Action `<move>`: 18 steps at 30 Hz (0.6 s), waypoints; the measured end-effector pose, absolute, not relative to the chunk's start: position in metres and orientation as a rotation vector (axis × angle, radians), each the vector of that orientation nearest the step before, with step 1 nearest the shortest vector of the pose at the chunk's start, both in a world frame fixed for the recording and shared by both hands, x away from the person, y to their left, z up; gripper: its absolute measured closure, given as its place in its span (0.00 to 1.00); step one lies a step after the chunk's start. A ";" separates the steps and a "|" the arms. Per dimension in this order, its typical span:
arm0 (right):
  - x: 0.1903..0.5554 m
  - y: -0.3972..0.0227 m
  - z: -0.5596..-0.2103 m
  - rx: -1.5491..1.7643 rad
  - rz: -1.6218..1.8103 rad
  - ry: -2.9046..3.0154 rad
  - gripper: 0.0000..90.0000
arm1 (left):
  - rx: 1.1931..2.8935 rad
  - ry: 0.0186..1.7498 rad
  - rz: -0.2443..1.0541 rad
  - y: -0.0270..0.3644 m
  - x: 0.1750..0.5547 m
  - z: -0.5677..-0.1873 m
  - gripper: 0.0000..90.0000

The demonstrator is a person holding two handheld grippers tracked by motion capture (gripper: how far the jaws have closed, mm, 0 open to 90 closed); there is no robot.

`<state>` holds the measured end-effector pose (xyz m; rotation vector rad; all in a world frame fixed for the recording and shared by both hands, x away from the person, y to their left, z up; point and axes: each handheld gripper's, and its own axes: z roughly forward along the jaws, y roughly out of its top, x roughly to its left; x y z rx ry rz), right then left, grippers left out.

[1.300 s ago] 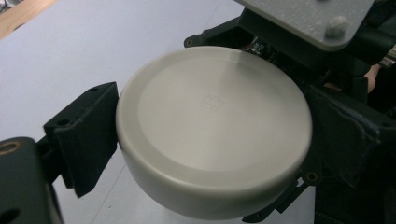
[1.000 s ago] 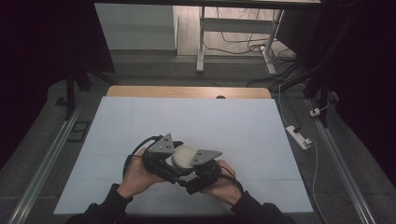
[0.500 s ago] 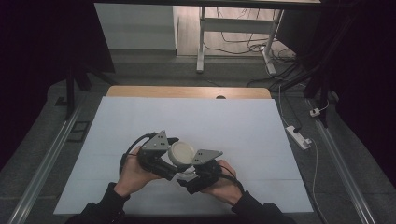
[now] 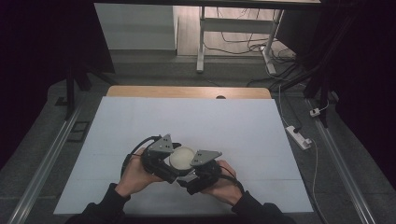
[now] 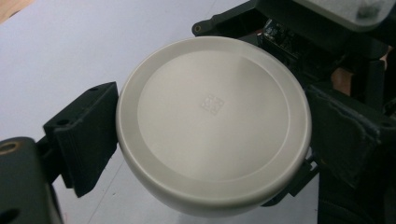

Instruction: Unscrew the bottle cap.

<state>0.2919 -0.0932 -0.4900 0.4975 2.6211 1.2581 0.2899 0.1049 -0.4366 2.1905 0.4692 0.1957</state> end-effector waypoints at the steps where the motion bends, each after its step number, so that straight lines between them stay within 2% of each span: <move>1: 0.292 -0.093 -0.490 0.495 1.256 2.622 0.07 | 2.198 0.459 0.176 0.105 0.291 -0.437 0.09; 12: 0.291 -0.092 -0.490 0.499 1.259 2.625 0.07 | 2.245 0.439 0.205 0.095 0.290 -0.438 0.07; 18: 0.290 -0.091 -0.490 0.493 1.265 2.626 0.07 | 2.228 0.465 0.153 0.093 0.293 -0.441 0.07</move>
